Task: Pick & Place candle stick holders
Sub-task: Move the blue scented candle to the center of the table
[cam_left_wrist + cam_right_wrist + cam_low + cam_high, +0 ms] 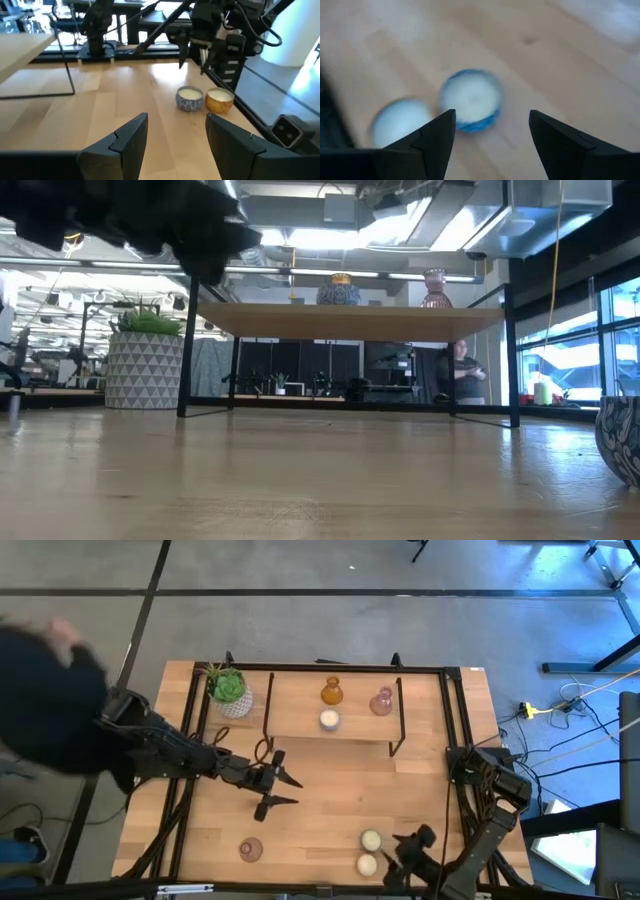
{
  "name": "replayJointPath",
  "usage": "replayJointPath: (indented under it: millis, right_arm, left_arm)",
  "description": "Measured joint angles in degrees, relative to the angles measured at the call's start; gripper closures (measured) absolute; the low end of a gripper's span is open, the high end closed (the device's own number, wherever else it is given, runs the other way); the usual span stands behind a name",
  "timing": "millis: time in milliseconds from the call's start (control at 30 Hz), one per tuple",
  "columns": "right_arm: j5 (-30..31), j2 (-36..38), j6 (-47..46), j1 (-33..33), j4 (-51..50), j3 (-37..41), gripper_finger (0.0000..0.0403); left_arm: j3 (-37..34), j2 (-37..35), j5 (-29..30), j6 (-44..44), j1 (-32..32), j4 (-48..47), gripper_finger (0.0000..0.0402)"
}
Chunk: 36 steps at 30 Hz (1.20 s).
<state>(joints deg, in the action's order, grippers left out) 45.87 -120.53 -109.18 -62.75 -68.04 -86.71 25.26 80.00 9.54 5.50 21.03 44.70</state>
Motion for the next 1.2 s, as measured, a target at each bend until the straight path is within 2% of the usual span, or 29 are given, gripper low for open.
replayJointPath:
  millis: [167,267,400,600,767,1033,1200]
  right_arm:
    - [-3.3,0.0,-21.6,0.0,-8.2,0.9,0.0149]
    - [-7.3,0.1,-26.5,0.1,-7.7,0.9,0.0149]
    - [-8.3,0.8,-21.5,0.2,-3.0,0.9,0.0149]
    - [-17.4,0.8,-12.8,1.0,2.2,0.9,0.0149]
    - [-15.8,0.8,-11.5,2.4,2.2,0.9,0.0149]
    - [-19.1,-0.9,-4.0,6.3,5.4,0.9,0.0158]
    - [-18.0,-2.3,-0.3,8.2,7.7,0.9,0.0167]
  left_arm:
    - [0.2,4.7,-0.1,0.8,-1.3,4.6,0.0206]
    - [0.2,6.4,-0.1,1.0,-1.4,6.4,0.0206]
    - [0.2,7.0,-0.1,1.0,-1.3,7.6,0.0206]
    - [0.2,7.0,-0.1,0.8,-1.3,7.6,0.0206]
    - [0.2,7.0,-0.2,0.8,-1.3,7.6,0.0206]
    - [0.2,7.0,-0.5,0.8,-1.3,7.6,0.0206]
    - [0.2,7.0,-0.6,0.8,-1.3,7.6,0.0206]
